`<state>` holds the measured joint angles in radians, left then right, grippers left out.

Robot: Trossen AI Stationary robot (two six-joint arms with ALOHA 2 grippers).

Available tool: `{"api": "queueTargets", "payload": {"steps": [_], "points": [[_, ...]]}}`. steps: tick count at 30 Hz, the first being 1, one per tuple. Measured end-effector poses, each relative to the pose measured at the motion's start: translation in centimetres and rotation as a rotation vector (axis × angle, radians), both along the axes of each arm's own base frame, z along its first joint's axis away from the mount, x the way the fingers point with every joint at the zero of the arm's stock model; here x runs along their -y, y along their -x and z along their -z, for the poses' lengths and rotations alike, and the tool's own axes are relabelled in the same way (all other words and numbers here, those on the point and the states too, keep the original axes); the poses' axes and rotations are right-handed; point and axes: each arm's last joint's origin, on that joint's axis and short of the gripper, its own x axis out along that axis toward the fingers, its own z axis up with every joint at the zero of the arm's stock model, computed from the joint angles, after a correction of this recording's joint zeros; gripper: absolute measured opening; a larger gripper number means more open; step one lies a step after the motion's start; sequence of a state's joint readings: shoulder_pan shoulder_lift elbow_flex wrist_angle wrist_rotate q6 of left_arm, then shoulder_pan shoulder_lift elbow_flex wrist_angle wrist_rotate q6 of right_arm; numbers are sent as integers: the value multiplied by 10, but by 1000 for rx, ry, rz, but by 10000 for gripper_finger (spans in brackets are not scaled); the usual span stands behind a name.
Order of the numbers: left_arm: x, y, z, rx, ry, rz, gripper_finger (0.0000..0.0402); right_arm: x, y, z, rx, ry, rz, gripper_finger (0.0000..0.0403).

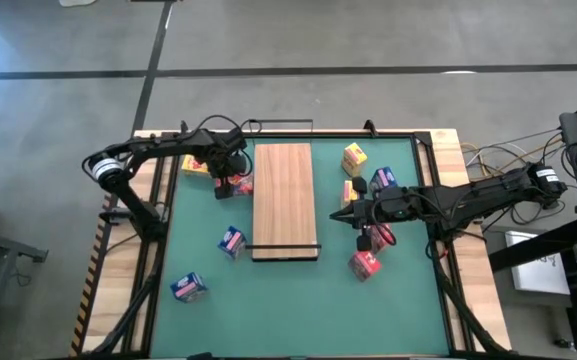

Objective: Stack cereal on shelf
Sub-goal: Put the top red cereal box on the shelf

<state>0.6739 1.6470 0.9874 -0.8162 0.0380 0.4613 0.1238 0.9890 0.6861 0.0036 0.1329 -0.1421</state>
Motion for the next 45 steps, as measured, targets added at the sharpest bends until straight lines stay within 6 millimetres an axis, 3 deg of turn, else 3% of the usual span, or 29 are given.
{"api": "queueTargets", "payload": {"steps": [7, 24, 32, 45], "points": [[2, 3, -7, 2, -5, -8, 310, 0, 0, 0, 0, 0, 0, 9], [11, -13, -98, 63, -115, -75, 310, 0, 2, 1, -15, -2, 1, 9], [24, -24, -132, 119, -92, -268, 310, 2, 19, -9, 10, -35, 12, 9], [58, -42, -168, 190, -55, -368, 310, 5, 41, -4, 49, -32, 8, 9]]}}
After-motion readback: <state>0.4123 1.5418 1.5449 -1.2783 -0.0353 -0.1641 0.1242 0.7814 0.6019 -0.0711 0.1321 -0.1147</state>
